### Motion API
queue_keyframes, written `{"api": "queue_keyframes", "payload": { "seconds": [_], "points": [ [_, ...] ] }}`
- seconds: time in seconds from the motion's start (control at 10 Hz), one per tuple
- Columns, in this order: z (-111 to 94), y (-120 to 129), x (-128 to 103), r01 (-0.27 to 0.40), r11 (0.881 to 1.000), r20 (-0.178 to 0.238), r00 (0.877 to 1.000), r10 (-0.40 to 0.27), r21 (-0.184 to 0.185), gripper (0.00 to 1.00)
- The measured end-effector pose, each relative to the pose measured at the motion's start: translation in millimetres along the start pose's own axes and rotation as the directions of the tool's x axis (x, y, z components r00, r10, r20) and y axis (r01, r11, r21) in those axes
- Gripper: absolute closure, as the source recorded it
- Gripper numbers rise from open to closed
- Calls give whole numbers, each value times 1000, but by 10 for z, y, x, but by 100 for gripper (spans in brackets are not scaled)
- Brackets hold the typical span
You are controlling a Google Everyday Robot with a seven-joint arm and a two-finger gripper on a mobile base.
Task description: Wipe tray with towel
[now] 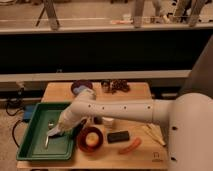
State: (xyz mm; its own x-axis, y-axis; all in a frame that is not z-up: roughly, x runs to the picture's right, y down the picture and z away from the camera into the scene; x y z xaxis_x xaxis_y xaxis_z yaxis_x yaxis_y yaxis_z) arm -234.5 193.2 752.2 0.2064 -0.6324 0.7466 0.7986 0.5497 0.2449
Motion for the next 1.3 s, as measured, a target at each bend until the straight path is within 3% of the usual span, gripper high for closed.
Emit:
{"api": "queue_keyframes", "payload": {
  "seconds": [0.3,0.8,1.3],
  "points": [
    [74,-67,71,3,999,-4,1000,-4,-34,20],
    [196,-228,177,27,992,-17,999,-29,-120,20],
    [428,-362,208,62,976,-20,998,-68,-208,20]
  ]
}}
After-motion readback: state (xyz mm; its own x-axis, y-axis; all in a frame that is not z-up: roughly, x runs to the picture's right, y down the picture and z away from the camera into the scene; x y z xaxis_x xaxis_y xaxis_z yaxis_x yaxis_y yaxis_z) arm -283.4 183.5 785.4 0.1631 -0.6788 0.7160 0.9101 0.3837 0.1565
